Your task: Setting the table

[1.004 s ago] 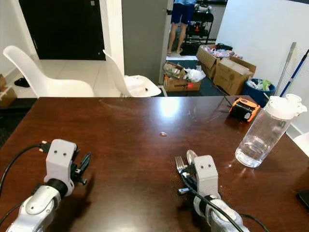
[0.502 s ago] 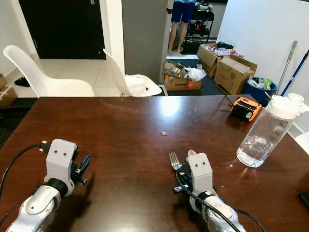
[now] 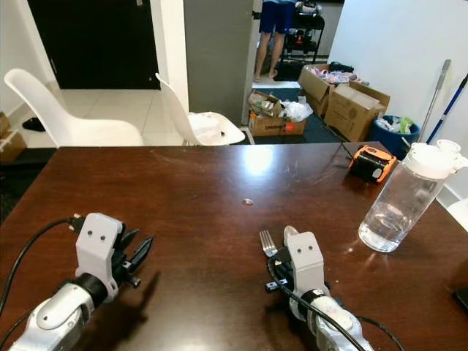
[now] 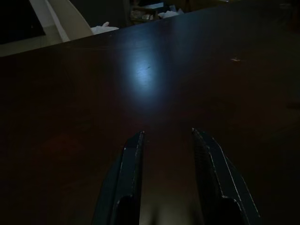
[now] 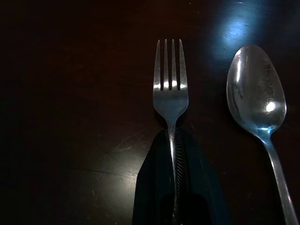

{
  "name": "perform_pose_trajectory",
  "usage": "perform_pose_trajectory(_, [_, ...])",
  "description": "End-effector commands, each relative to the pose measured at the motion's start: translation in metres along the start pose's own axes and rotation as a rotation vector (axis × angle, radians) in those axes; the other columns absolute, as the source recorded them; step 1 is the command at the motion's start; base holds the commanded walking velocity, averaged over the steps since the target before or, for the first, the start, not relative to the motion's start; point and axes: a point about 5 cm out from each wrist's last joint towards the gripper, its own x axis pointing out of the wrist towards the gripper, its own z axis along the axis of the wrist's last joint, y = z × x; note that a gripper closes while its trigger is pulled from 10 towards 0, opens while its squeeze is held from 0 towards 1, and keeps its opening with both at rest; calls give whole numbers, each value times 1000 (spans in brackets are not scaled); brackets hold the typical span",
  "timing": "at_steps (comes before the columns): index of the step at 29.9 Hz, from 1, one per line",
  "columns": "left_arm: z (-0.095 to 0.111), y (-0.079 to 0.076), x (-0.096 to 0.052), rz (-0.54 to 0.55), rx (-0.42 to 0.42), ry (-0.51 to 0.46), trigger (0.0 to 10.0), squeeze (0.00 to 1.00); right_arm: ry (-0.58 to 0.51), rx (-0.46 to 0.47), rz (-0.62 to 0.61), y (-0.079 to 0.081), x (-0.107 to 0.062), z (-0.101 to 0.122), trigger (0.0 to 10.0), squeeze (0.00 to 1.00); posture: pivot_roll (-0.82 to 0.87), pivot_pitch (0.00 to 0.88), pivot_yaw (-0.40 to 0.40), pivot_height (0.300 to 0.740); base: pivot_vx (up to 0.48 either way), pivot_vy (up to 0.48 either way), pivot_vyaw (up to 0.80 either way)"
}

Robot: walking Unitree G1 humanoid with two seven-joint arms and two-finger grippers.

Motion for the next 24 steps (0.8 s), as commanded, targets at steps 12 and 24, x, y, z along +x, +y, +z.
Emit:
perform_pose_trajectory(12, [-7, 0, -1, 20, -5, 38, 10000, 0, -79, 24, 28, 4, 1, 12, 10000, 0, 18, 164, 109, 740, 0, 0, 0])
perform_pose_trajectory(24, [-7, 0, 0, 34, 1, 37, 10000, 0, -49, 11, 28, 4, 2, 4, 10000, 0, 19, 164, 108, 740, 0, -132, 0])
